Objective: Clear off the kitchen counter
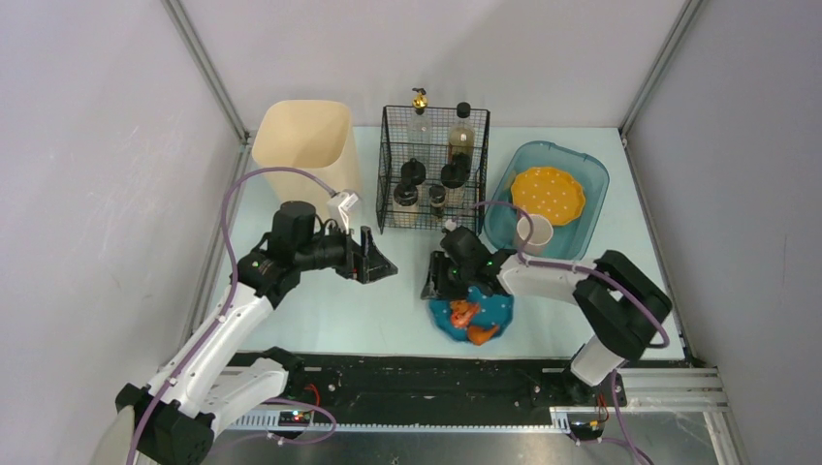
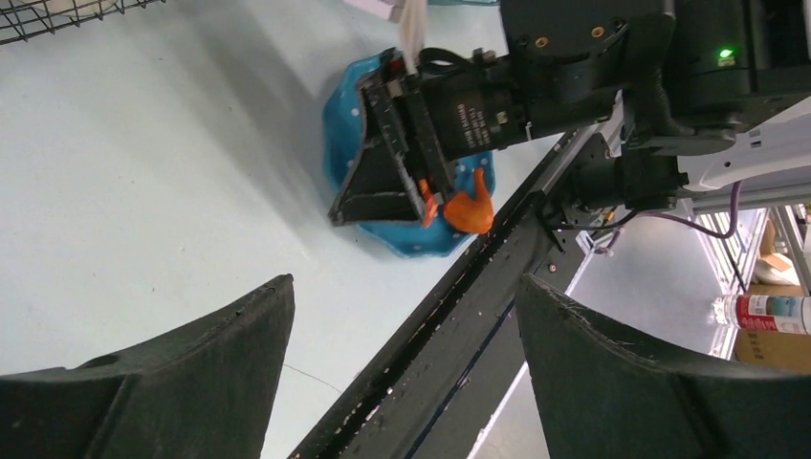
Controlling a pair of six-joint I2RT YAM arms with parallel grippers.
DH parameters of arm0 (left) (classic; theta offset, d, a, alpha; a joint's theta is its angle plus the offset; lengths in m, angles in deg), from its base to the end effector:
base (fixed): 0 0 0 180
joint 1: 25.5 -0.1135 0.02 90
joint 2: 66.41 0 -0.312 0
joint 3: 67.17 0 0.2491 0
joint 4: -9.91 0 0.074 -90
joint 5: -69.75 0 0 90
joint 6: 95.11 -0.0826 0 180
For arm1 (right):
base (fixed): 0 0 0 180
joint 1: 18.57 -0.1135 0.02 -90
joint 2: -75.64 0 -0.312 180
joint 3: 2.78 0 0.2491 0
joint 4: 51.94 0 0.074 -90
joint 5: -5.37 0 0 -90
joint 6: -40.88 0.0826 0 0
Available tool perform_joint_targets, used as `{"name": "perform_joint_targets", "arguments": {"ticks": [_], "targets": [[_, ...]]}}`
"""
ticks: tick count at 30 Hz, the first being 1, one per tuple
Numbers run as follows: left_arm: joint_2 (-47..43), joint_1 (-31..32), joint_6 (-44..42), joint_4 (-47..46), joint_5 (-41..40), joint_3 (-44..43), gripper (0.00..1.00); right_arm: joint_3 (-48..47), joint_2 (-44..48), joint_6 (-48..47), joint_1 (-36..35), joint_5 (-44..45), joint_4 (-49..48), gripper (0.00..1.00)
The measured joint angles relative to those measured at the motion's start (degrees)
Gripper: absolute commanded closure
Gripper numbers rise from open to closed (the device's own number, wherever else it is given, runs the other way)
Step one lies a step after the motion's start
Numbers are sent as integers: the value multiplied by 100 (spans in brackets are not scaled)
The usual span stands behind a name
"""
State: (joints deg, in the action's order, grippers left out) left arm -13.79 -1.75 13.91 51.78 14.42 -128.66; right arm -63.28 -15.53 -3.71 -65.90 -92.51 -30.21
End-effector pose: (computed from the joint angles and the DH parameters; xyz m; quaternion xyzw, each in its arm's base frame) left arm 0.1602 -0.1218 0.3225 0.1767 0.8323 -0.4099 0.3286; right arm 0.2192 0.2545 0.1749 -0.0380 0.9439 0.2776 0.1748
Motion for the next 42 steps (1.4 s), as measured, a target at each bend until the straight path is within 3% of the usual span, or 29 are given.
{"name": "perform_joint_targets", "arguments": {"ticks": [8, 15, 25, 32, 42], "targets": [[-26, -28, 2, 0, -216, -2, 11, -1104, -1049, -7, -442, -382, -162, 51], [-439, -90, 4, 0, -772, 33, 10, -1475, -1128, -170, -586, -302, 256, 51], [-752, -105, 608, -391, -1069, 474, 1, -1484, 299, -520, -669, 404, 1204, 48], [-719, -107, 1266, -730, -964, 1008, 0, -1475, 1440, -793, -745, 986, 1899, 47], [131, 214, 1926, -1329, -789, 1488, 0, -901, 2758, -966, -743, 1617, 2516, 43]]}}
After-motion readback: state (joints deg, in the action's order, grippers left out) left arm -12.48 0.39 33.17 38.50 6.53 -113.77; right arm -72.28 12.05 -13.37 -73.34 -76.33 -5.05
